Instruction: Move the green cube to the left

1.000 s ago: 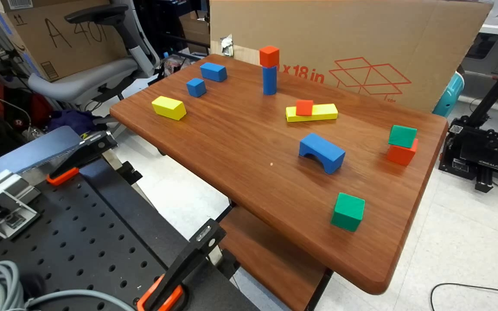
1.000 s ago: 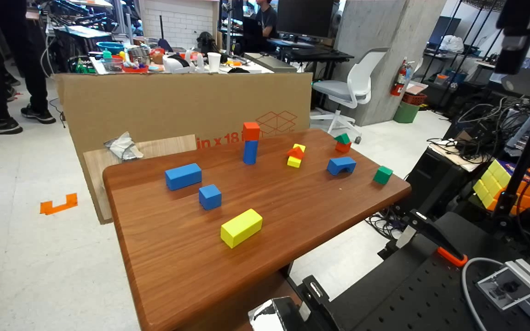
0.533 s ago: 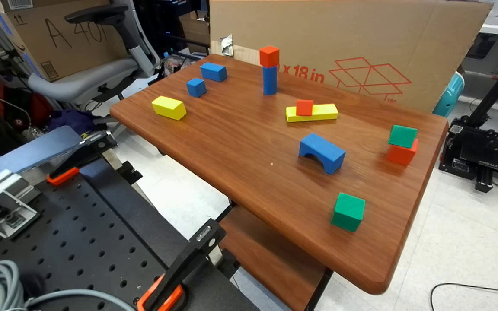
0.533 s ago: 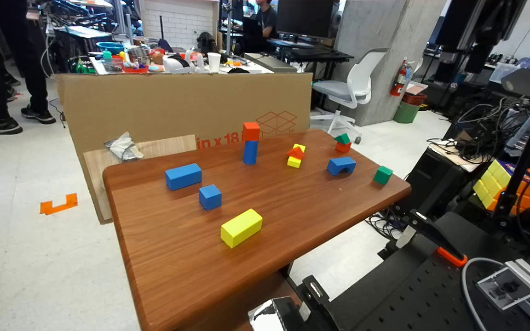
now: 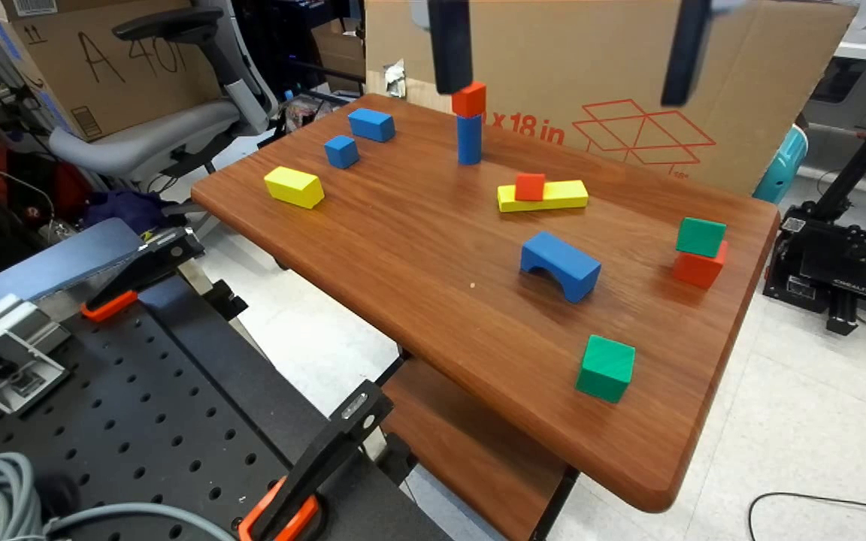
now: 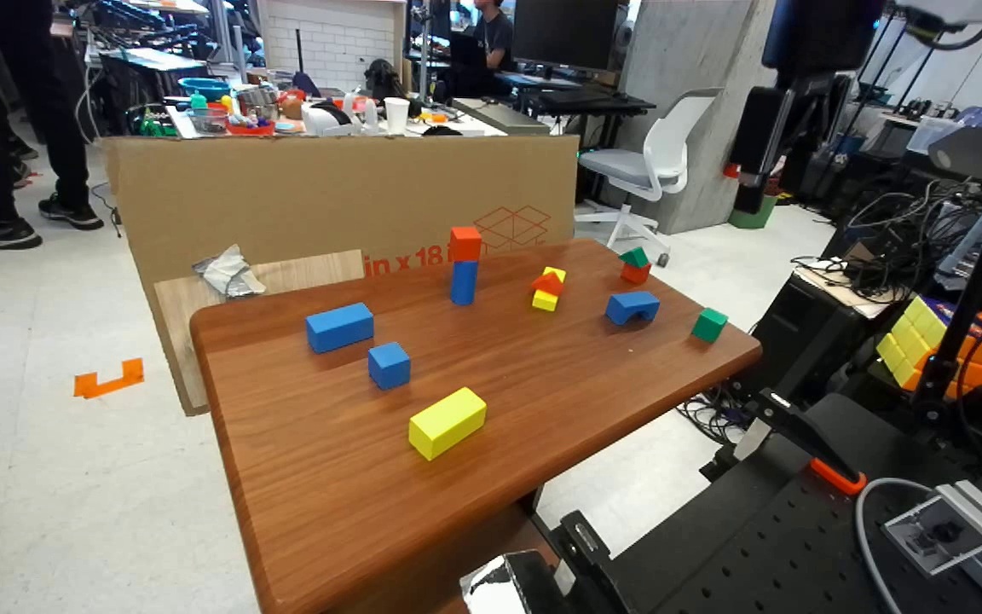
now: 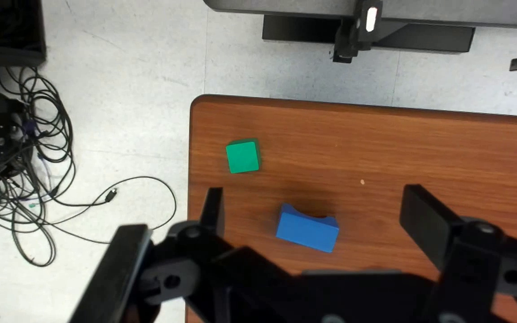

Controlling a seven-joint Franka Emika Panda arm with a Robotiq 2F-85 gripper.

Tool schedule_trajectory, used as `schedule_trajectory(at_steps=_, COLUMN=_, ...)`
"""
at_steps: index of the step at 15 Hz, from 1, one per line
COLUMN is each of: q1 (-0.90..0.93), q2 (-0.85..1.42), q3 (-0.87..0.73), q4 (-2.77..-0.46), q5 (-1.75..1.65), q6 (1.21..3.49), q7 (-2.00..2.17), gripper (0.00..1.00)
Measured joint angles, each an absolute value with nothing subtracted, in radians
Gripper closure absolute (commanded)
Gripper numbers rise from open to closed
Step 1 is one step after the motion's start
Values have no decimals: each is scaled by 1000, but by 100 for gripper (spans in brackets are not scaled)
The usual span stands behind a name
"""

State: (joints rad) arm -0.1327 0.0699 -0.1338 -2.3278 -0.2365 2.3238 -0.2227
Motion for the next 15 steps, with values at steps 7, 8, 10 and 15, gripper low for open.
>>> schedule_trajectory(at_steps=7, q1=-154, q2=306, q3=-152, q4=-2208, q5=-237, q6=2376, q7=-222, gripper=0)
schedule_trajectory(at_steps=8, q1=-155, q2=332, q3=-154, q4=-2197, q5=-237, q6=2381, q7=-222, gripper=0)
schedule_trajectory(at_steps=10, q1=-156, q2=379, q3=-160, q4=-2179, q5=-238, q6=2393, q7=-221, gripper=0)
schedule_trajectory(at_steps=15, q1=-158, q2=460, q3=-179, q4=-2153, q5=-250, q6=2430, q7=-221, gripper=0)
